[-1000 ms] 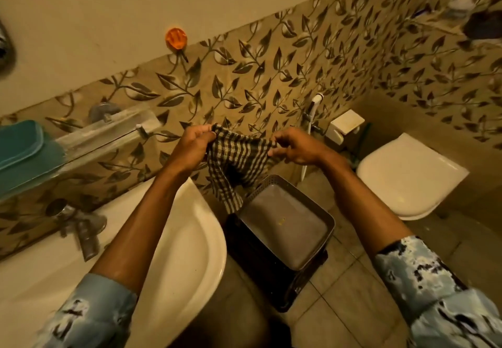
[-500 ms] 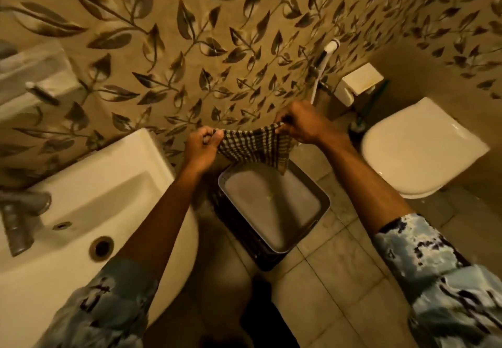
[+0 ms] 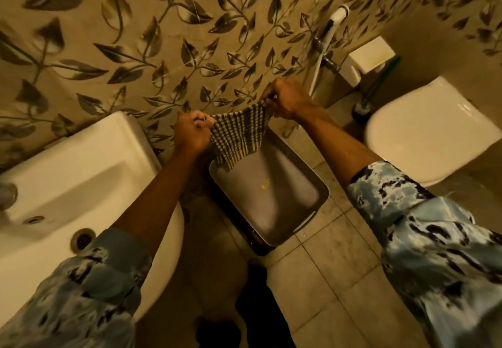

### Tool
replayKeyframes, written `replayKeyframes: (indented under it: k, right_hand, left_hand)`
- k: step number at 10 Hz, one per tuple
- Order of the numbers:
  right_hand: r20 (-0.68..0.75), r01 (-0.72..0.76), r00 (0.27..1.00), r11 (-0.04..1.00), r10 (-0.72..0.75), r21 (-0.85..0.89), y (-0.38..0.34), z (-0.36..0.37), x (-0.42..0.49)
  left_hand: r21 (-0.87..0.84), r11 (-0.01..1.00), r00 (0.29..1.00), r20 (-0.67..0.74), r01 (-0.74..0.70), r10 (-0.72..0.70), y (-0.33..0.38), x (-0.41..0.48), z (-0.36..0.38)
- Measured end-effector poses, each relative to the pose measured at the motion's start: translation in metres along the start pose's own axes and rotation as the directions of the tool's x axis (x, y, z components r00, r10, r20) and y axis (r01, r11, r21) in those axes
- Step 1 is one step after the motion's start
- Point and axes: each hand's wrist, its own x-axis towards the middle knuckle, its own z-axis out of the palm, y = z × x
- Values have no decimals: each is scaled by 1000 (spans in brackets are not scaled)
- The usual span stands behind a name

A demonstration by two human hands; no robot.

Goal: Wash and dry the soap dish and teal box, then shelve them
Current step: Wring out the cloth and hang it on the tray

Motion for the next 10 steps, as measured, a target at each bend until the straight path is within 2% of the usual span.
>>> replayKeyframes:
  k: [1, 3, 5, 6, 7, 8, 9, 10]
  right_hand:
    - [3, 5, 1000, 1000, -5, 26, 1, 2, 4]
    - [-50, -13, 999, 994, 18, 106, 9, 11, -8]
    - [145, -148, 982, 976, 125, 160, 51, 59, -68]
    - [273, -384, 909, 890, 316, 246, 82, 105, -102]
    - [439, -624, 738, 766, 512, 155, 113, 155, -134]
    - [511, -507, 725, 860, 461, -56, 122, 179, -163]
    - [513, -188, 782, 919, 354, -347, 124, 192, -174]
    - [483, -78, 808, 875, 336, -478, 124, 199, -175]
  left_hand:
    - [38, 999, 999, -30, 22, -21, -1, 3, 4]
    - [5, 1000, 997, -70, 12, -12, -1, -7, 10]
    - [56, 998, 999, -7, -39, 39, -43, -73, 71]
    - [126, 992, 996, 86, -29, 18, -78, -106, 117]
    - [294, 956, 951, 300, -15, -77, -120, -135, 159]
    - [374, 927, 913, 371, 23, -172, -149, -155, 181]
    - [361, 929, 855, 504, -77, -124, -182, -160, 214]
    - [512, 830, 802, 580, -222, -143, -178, -156, 219]
